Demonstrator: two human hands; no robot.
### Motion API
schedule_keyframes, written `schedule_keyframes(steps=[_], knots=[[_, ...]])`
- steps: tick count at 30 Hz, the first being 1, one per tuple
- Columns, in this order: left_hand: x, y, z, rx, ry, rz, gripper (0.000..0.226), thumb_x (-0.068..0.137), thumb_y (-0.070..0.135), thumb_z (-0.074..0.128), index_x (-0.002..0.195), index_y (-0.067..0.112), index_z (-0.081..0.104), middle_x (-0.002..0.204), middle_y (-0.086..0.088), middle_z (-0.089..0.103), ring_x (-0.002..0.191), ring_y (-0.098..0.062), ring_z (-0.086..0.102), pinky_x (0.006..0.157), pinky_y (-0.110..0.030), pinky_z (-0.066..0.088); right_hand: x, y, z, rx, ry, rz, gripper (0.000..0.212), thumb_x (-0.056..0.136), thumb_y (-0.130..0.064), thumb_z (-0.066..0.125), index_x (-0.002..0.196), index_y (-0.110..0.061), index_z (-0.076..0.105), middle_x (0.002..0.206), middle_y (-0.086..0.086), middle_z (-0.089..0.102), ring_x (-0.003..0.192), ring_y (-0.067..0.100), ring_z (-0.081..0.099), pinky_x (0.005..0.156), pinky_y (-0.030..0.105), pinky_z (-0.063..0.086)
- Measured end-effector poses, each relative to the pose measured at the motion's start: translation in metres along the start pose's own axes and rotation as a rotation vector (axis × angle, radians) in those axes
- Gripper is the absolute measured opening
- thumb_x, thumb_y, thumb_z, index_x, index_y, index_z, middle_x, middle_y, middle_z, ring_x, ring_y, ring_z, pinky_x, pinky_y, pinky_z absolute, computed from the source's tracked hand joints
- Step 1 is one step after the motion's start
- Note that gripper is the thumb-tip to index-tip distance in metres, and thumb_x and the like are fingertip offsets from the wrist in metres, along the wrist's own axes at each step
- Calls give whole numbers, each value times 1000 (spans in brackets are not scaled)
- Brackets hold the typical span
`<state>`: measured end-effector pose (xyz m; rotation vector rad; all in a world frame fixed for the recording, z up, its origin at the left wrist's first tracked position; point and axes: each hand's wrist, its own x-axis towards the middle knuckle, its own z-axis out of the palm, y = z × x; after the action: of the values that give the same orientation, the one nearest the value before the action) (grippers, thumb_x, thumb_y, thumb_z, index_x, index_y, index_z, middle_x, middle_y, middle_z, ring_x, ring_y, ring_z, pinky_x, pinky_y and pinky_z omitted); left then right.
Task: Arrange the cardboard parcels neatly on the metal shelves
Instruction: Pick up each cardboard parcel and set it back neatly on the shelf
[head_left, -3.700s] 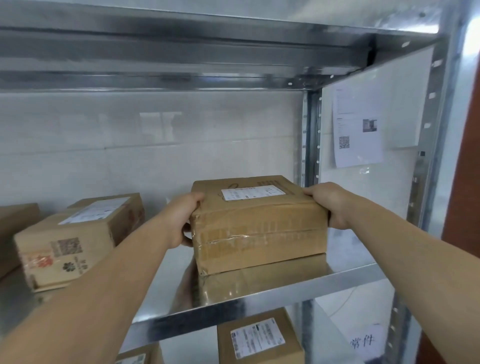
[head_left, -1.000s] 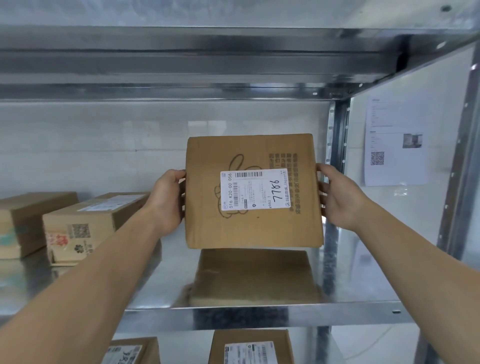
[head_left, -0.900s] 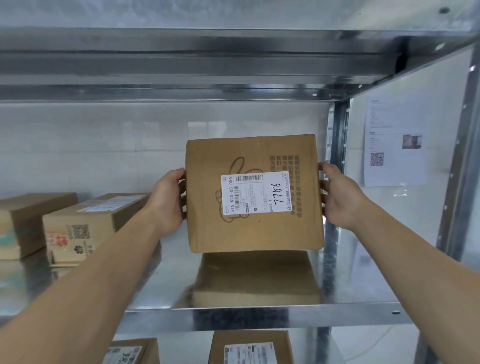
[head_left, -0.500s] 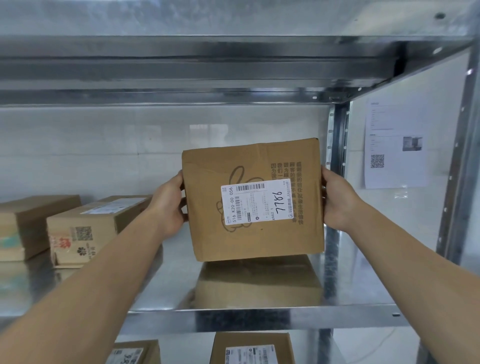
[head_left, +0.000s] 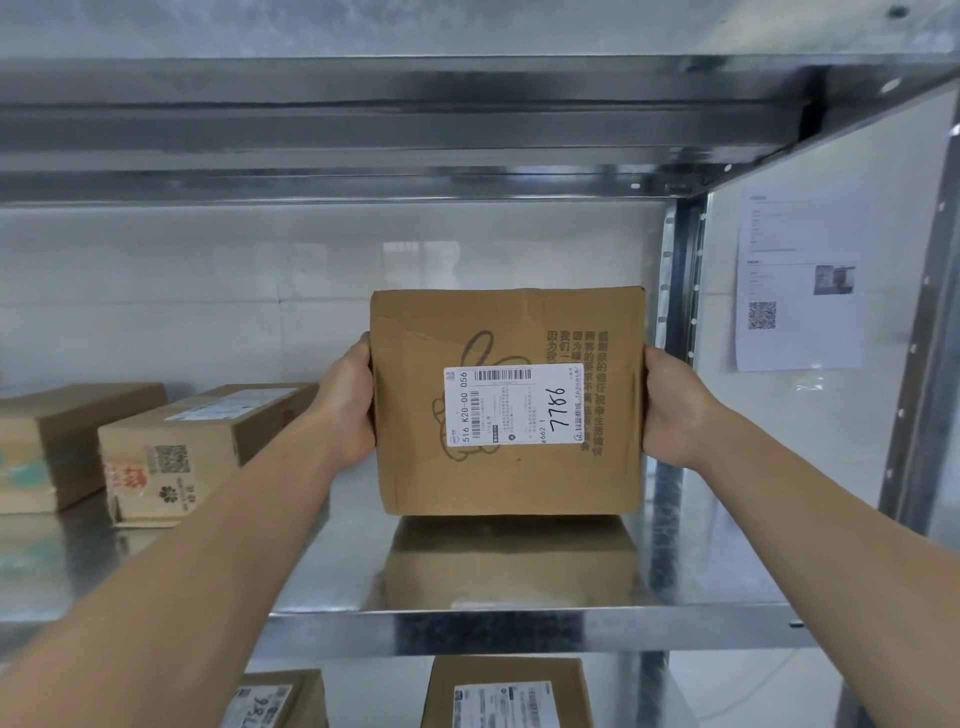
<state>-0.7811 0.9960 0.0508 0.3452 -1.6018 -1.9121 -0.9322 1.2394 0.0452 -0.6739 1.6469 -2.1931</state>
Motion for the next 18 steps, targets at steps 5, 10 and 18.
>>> schedule_keyframes(steps=[5, 10, 18], knots=[[-1, 4, 2, 9, 8, 15, 44, 105, 46, 40, 122, 22, 73, 111, -4, 77, 107, -26, 73, 98, -45, 55, 2, -2, -2, 6, -15, -13, 28, 106, -36, 49, 115, -22, 72, 102, 7, 76, 88, 26, 75, 75, 42, 63], [-2, 6, 3, 6, -11, 22, 43, 106, 44, 39, 119, 22, 74, 110, -3, 78, 103, -24, 74, 91, -41, 57, 1, -5, -3, -12, -24, -16, 30, 107, -35, 47, 116, -21, 72, 104, 7, 75, 87, 24, 75, 74, 40, 63], [-2, 7, 2, 11, 1, 14, 43, 105, 45, 40, 119, 23, 74, 109, -3, 78, 103, -25, 74, 93, -43, 57, -1, -5, 0, -34, -9, -19, 30, 107, -34, 47, 119, -21, 72, 111, 10, 74, 97, 28, 73, 88, 45, 62]])
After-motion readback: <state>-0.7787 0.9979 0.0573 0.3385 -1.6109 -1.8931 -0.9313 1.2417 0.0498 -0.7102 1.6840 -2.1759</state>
